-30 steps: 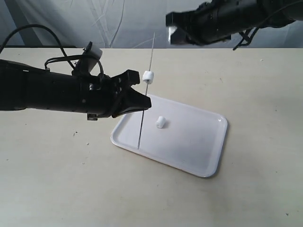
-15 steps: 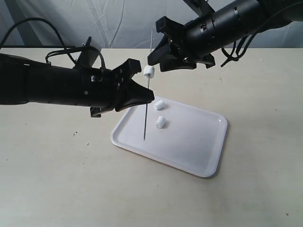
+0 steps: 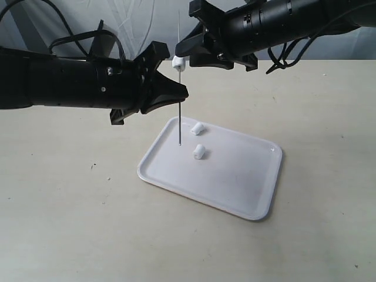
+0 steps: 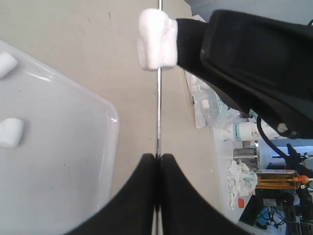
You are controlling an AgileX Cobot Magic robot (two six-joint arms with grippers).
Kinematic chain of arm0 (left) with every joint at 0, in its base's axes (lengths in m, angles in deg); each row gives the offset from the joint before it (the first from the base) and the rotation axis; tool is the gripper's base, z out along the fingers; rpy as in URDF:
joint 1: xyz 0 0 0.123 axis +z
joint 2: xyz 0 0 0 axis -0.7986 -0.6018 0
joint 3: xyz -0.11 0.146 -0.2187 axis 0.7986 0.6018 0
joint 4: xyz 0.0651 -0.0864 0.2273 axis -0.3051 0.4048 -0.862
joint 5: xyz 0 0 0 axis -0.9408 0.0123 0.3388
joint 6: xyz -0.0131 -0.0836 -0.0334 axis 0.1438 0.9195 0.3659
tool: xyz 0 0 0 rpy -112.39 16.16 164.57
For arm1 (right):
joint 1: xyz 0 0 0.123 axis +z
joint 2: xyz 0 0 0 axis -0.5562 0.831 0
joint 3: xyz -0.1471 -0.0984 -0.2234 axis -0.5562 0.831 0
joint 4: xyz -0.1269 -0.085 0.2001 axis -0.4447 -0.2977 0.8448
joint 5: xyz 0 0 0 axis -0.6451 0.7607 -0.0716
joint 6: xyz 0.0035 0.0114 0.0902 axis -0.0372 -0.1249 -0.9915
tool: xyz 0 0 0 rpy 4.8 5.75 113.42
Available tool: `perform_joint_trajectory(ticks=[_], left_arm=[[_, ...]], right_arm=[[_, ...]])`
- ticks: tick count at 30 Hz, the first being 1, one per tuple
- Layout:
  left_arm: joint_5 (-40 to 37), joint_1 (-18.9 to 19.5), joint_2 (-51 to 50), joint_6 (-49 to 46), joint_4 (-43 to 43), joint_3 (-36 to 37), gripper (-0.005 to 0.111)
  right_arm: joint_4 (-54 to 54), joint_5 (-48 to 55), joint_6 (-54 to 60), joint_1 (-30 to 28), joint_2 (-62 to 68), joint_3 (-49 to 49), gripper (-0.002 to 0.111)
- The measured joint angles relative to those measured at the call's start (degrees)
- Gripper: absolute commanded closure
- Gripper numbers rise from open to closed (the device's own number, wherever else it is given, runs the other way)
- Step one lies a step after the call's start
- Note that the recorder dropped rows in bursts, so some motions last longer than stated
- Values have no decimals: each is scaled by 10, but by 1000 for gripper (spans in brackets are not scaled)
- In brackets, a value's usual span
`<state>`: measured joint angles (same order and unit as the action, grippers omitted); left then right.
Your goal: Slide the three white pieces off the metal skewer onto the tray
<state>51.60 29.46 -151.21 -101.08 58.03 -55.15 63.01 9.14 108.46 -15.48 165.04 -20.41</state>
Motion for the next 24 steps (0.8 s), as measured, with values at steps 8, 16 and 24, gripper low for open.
perform_joint_trajectory(ticks=[8, 16, 24], left_arm=[[1, 0, 0, 1, 0, 0, 107], [-6, 0, 0, 1, 0, 0, 107], [-18, 0, 0, 1, 0, -1, 107]], right_arm=[[0, -7, 0, 1, 0, 0, 71], [0, -10, 0, 2, 0, 0, 71], [0, -11, 0, 2, 0, 0, 71]])
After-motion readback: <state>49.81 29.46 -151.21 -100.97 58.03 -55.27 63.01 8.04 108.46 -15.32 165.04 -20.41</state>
